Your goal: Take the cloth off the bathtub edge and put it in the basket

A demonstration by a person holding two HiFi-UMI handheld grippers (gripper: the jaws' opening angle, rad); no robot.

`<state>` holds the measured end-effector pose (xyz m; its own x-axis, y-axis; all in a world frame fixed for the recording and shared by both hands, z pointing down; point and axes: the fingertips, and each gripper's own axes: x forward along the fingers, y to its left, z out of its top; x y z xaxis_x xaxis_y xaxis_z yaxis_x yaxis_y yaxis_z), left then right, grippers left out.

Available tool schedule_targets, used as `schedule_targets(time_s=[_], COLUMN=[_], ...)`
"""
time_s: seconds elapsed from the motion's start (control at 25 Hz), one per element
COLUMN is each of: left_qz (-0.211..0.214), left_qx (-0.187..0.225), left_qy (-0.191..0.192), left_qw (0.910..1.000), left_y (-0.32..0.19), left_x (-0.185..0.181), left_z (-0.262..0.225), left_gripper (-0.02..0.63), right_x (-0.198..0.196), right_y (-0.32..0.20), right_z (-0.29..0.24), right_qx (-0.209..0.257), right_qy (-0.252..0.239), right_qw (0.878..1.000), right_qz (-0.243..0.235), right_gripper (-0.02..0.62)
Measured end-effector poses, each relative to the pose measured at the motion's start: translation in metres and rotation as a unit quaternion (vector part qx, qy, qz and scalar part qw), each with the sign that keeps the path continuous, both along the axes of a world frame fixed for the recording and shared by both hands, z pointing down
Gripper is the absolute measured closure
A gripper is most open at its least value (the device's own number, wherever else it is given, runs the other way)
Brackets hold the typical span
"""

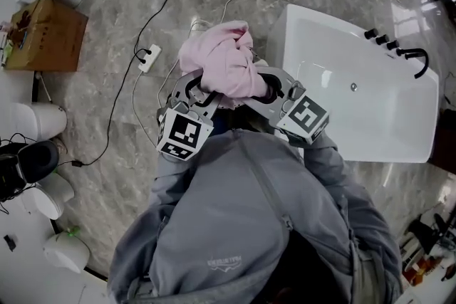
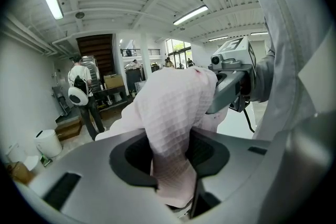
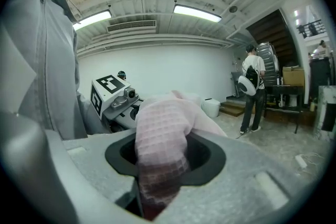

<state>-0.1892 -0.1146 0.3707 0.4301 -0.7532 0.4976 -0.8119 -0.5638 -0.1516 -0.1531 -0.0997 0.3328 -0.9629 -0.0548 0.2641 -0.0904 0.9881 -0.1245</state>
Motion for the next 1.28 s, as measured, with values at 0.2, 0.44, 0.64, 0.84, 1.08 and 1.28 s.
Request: schedule_targets(time_s=[0.2, 0.44, 0.64, 0.84, 1.08, 1.28], left_qz=[0.028, 0.06, 0.073, 0.086, 0.093, 0.098], left_qx=[-0.01, -0.023, -0.037, -0.06, -0.076, -0.099], left_qy=[-0.001, 0.002, 0.008, 0.002, 0.0, -0.009], left_qw=[0.9996, 0.9979, 0.9966, 0.9945, 0.9928, 0.9902], left_y=[-0.008, -0.02, -0.031, -0.04, -0.057, -0.066], left_x=[-0.005, -0.022, -0.026, -0.029, -0.034, -0.034], left_z=[0.0, 0.007, 0.026, 0.058, 0.106, 0.154], left_gripper=[0.453, 0.452, 0.453, 0.453, 0.453, 0.453], right_x=[-0.006, -0.025, -0.029, -0.032, -0.038, -0.034], right_y=[-0.008, -0.018, -0.03, -0.041, -0.06, -0.072], right_z=[0.0, 0.006, 0.024, 0.055, 0.101, 0.151], right_qx=[-0.007, -0.017, -0.027, -0.037, -0.047, -0.056], right_qy=[0.006, 0.014, 0.031, 0.051, 0.056, 0.089], right_qw=[1.0, 0.998, 0.996, 0.995, 0.994, 0.991], right_qz=[0.025, 0.061, 0.078, 0.078, 0.083, 0.083], right_gripper=[0.437, 0.437, 0.436, 0.436, 0.436, 0.436])
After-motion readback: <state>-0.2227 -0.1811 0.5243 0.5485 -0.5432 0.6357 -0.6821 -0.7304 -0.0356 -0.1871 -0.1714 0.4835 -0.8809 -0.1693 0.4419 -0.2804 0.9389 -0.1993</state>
